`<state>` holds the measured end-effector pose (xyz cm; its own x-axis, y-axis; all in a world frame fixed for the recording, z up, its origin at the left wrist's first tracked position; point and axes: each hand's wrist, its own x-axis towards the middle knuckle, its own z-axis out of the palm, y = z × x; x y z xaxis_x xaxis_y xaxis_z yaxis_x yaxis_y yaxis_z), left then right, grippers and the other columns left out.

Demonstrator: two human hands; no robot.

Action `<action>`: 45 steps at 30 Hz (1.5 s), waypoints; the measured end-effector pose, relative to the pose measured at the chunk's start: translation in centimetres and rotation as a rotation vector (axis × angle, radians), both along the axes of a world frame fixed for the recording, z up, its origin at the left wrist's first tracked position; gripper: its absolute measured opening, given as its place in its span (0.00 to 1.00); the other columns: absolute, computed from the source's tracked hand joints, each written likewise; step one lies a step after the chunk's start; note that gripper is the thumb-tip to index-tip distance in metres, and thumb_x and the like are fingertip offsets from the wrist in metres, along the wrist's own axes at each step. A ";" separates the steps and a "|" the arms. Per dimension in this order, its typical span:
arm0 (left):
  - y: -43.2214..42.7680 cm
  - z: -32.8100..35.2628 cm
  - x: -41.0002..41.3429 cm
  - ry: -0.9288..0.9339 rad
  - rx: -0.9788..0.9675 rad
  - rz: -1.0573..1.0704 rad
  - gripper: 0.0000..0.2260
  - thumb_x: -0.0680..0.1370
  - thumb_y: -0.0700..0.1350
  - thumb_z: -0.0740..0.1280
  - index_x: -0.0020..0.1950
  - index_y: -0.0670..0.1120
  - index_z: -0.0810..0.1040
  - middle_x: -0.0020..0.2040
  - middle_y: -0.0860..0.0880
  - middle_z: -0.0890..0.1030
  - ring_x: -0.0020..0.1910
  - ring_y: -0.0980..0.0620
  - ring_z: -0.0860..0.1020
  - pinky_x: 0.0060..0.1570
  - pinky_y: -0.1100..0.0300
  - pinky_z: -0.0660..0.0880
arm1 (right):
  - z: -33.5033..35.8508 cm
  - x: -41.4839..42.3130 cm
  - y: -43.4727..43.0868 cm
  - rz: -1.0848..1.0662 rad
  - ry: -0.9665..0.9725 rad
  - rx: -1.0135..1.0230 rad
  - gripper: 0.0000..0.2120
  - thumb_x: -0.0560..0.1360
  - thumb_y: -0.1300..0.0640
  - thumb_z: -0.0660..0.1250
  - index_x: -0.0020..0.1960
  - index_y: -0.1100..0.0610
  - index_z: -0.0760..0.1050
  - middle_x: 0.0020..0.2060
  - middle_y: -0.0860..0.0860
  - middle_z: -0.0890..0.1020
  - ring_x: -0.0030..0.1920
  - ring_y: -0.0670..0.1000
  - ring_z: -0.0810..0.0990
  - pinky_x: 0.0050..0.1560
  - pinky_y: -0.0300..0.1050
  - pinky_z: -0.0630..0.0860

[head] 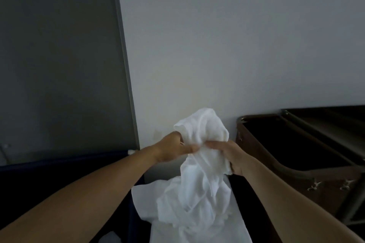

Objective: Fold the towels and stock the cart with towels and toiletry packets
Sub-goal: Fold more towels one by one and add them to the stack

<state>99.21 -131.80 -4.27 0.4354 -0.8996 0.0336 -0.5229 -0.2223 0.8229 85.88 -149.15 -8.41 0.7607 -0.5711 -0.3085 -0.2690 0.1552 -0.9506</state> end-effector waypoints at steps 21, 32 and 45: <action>0.1 4.5 1.1 0.190 0.025 -0.023 0.20 0.75 0.61 0.71 0.53 0.45 0.82 0.41 0.50 0.86 0.38 0.52 0.85 0.34 0.64 0.78 | 2.3 -0.7 4.7 -0.062 -0.039 -0.930 0.04 0.76 0.55 0.71 0.50 0.49 0.81 0.33 0.39 0.78 0.33 0.38 0.78 0.31 0.27 0.70; 1.8 5.6 3.9 -0.239 0.055 -0.045 0.10 0.78 0.49 0.70 0.41 0.44 0.80 0.39 0.50 0.79 0.38 0.53 0.76 0.39 0.62 0.70 | 5.4 -2.6 1.3 0.107 0.207 -1.120 0.39 0.66 0.40 0.78 0.72 0.50 0.69 0.60 0.42 0.73 0.63 0.47 0.73 0.63 0.46 0.70; 4.7 -3.1 5.7 -0.001 0.366 -0.125 0.11 0.79 0.43 0.69 0.53 0.35 0.79 0.45 0.44 0.80 0.41 0.50 0.77 0.44 0.57 0.74 | 14.0 0.1 3.1 -0.486 -0.532 -0.705 0.15 0.78 0.56 0.61 0.33 0.55 0.69 0.23 0.42 0.70 0.24 0.41 0.68 0.24 0.35 0.65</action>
<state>104.88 -127.13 -7.41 0.3213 -0.8985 -0.2989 -0.5651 -0.4352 0.7009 86.01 -146.06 5.59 0.3374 -0.7774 0.5308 0.1597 -0.5084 -0.8462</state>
